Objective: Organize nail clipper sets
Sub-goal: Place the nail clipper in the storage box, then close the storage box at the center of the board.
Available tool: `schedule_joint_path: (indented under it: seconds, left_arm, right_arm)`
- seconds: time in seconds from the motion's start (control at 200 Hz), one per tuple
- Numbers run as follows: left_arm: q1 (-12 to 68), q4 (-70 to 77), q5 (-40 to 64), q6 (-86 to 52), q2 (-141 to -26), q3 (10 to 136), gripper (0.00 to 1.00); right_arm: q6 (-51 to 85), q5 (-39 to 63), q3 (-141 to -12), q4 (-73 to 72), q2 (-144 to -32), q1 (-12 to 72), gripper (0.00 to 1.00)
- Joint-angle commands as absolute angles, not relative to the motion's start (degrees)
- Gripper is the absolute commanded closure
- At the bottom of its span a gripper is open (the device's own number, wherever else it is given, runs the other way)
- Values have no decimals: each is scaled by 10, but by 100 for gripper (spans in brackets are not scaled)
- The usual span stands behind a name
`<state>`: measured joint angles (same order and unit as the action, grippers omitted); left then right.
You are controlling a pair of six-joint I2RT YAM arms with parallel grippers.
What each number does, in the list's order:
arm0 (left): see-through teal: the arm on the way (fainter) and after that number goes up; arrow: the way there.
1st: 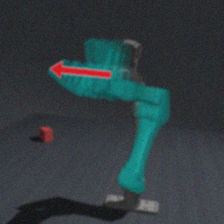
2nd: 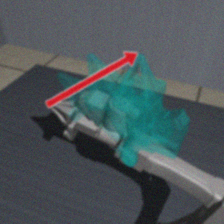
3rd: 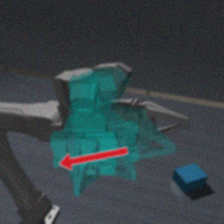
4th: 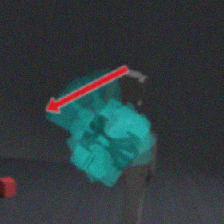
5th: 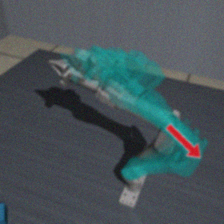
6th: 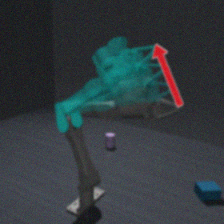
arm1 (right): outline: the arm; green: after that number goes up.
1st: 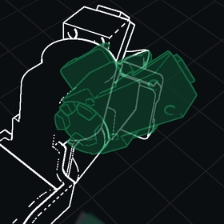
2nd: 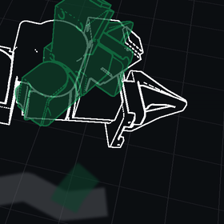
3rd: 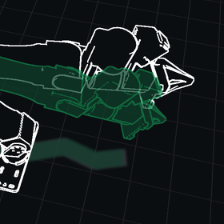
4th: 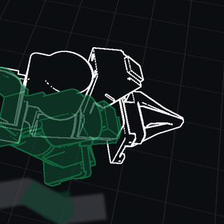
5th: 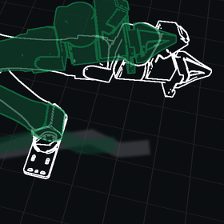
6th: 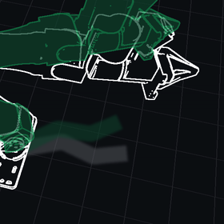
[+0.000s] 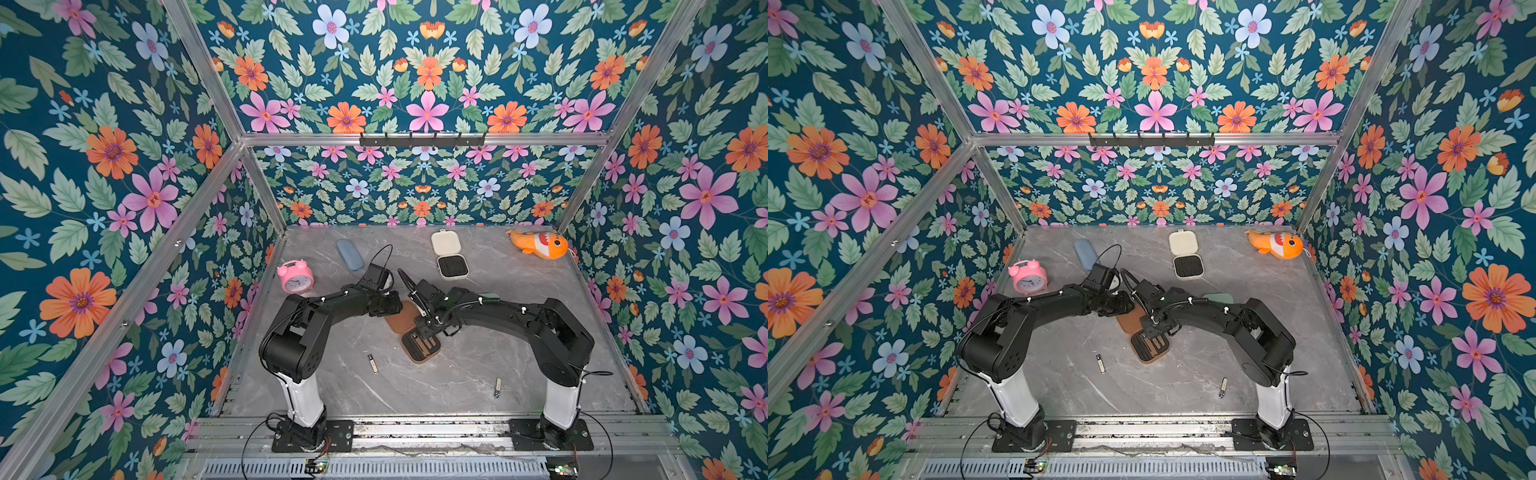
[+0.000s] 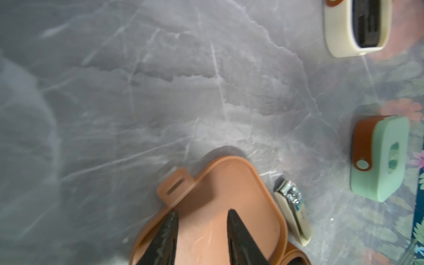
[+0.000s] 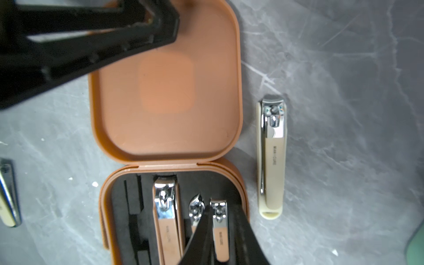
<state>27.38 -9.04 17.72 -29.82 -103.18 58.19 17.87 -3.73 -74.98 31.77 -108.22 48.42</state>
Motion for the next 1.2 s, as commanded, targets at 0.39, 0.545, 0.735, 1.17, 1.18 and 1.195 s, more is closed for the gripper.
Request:
schedule_joint_path:
  seconds: [0.39,0.545,0.735,1.17,1.18,1.195]
  left_arm:
    - [251,-180,162,-275,-936,592,31]
    - [195,-118,228,-282,-926,532,3]
    - [132,12,339,-331,-921,450,8]
    - [92,283,488,-433,-1014,350,12]
    - [92,286,489,-433,-1016,350,12]
    - [93,290,492,-433,-1019,350,12]
  right_arm:
    - [201,-19,-736,311,-1086,485,85]
    - [213,-22,-738,327,-1052,486,78]
    - [268,-23,-677,333,-987,494,66]
    - [406,11,-511,268,-909,522,70]
    - [407,11,-512,268,-911,522,70]
    - [408,11,-514,268,-916,522,70]
